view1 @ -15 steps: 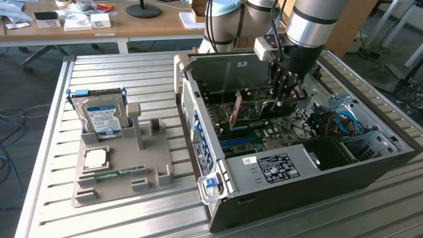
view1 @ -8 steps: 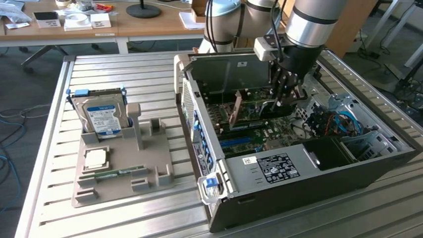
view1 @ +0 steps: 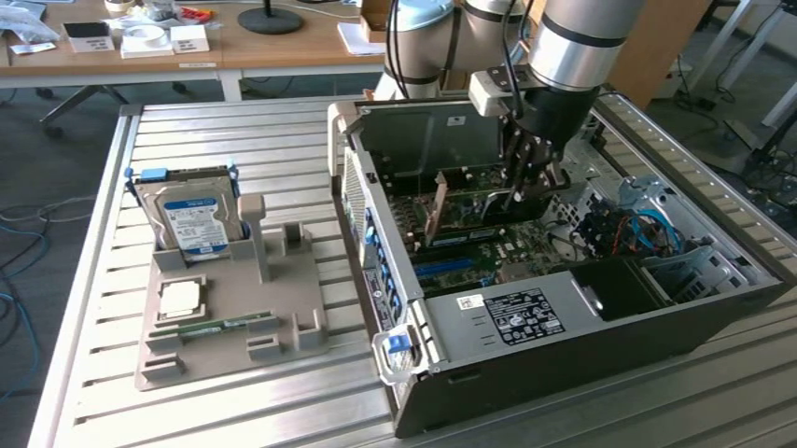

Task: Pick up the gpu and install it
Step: 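Insert the gpu into the slot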

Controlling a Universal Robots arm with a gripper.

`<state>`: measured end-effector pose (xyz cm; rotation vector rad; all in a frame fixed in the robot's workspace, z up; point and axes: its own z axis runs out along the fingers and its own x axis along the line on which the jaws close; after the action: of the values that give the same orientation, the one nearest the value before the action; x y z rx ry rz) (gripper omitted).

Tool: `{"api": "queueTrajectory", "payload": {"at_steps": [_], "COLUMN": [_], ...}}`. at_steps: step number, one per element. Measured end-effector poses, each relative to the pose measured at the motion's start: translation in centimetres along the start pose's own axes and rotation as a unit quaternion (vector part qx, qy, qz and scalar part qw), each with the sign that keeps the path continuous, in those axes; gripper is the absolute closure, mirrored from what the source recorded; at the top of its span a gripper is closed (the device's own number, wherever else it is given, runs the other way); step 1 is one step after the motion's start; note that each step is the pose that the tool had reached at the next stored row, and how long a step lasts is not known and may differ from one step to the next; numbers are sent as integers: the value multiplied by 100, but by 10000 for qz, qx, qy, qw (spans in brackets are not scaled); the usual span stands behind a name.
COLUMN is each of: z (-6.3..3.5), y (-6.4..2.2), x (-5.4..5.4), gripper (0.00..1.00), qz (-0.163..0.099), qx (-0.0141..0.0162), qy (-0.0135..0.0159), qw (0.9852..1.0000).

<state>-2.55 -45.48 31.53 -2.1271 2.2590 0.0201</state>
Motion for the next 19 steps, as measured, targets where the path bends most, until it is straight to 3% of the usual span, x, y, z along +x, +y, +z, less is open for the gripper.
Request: {"api": "queueTrajectory", "payload": {"at_steps": [19], "z": [31], "y": [12], "x": [1], "gripper": [73], "qz": [0], "qx": [0], "qy": [-1], "qw": [10000]}}
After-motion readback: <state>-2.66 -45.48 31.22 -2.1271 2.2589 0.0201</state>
